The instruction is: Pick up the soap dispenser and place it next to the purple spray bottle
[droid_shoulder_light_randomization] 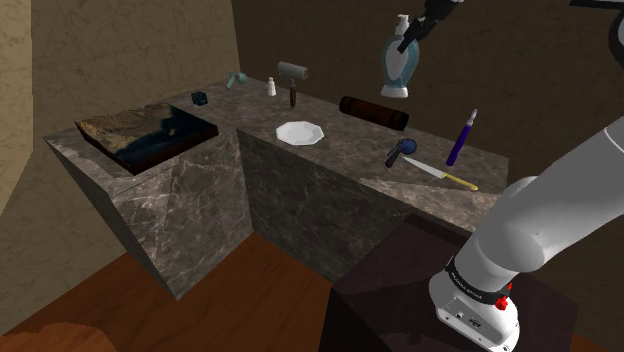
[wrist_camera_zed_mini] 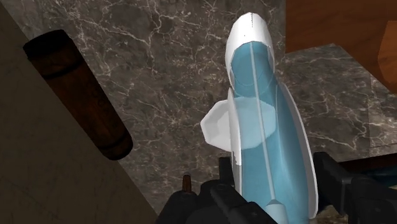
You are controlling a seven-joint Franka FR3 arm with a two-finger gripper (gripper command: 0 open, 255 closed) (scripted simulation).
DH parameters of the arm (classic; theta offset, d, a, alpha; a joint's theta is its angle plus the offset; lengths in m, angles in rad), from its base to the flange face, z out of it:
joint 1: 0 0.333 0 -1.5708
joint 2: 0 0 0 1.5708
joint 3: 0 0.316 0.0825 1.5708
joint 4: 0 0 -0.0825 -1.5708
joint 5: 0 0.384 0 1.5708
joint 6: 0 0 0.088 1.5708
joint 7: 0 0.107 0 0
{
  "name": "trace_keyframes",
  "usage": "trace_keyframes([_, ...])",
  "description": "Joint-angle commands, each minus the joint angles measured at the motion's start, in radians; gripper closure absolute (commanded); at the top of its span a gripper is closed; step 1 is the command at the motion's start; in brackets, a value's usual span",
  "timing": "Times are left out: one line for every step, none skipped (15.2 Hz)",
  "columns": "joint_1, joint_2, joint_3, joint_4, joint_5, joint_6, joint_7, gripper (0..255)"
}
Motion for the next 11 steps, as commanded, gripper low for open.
trace_keyframes([-0.017, -0.023, -0.027, -0.016, -0.004, -0.013, -0.041, 255])
trace_keyframes([-0.024, -0.033, -0.04, -0.02, -0.007, -0.023, -0.06, 255])
trace_keyframes([-0.032, -0.043, -0.053, -0.023, -0.01, -0.033, -0.078, 255])
trace_keyframes([-0.04, -0.052, -0.067, -0.025, -0.012, -0.043, -0.097, 255])
trace_keyframes([-0.047, -0.06, -0.082, -0.025, -0.015, -0.054, -0.117, 255])
trace_keyframes([-0.054, -0.067, -0.097, -0.024, -0.017, -0.064, -0.136, 255])
trace_keyframes([-0.061, -0.072, -0.113, -0.022, -0.019, -0.076, -0.156, 255])
trace_keyframes([-0.067, -0.077, -0.129, -0.019, -0.02, -0.087, -0.177, 255])
trace_keyframes([-0.073, -0.08, -0.146, -0.015, -0.021, -0.099, -0.197, 255])
trace_keyframes([-0.078, -0.083, -0.164, -0.009, -0.021, -0.111, -0.218, 255])
trace_keyframes([-0.083, -0.084, -0.183, -0.002, -0.021, -0.124, -0.24, 255])
